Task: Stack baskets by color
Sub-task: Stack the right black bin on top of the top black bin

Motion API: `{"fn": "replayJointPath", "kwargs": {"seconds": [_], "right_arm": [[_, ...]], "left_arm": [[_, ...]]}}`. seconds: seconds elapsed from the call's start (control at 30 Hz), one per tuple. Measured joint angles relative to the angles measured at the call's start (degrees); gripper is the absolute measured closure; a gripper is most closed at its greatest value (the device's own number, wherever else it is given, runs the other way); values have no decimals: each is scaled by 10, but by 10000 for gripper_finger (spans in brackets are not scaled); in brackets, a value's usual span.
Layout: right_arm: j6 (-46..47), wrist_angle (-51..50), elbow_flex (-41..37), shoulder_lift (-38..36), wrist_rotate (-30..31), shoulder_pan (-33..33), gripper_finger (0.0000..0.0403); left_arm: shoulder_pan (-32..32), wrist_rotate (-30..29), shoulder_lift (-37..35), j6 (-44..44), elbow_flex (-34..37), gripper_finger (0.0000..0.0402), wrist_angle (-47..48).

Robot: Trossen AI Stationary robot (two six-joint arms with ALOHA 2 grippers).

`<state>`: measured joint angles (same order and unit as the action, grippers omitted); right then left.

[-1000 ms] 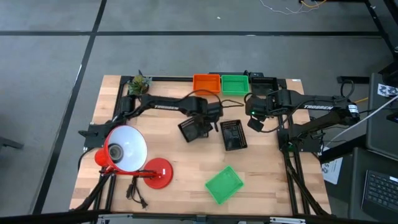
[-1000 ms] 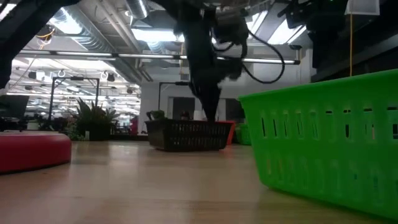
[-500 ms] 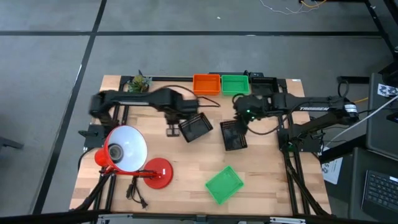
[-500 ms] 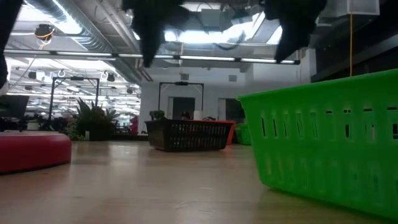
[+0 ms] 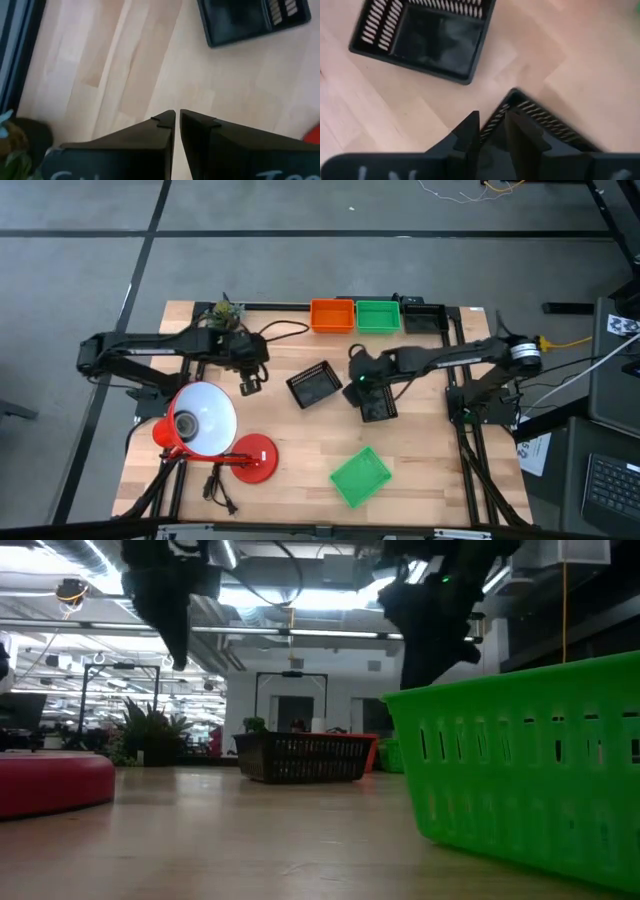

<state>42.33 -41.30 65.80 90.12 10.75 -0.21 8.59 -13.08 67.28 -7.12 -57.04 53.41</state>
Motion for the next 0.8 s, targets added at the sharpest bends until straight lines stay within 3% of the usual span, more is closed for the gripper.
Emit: {"fn": "replayJointPath", "kwargs": {"seconds": [0.33, 0.8], "right_arm": [[147, -54, 56, 106, 16, 43, 310], [218, -83, 56, 126, 44, 72, 310]], "left_arm": [[20, -27, -42, 2, 64, 382, -4], [20, -28, -43, 17, 69, 385, -20]]}}
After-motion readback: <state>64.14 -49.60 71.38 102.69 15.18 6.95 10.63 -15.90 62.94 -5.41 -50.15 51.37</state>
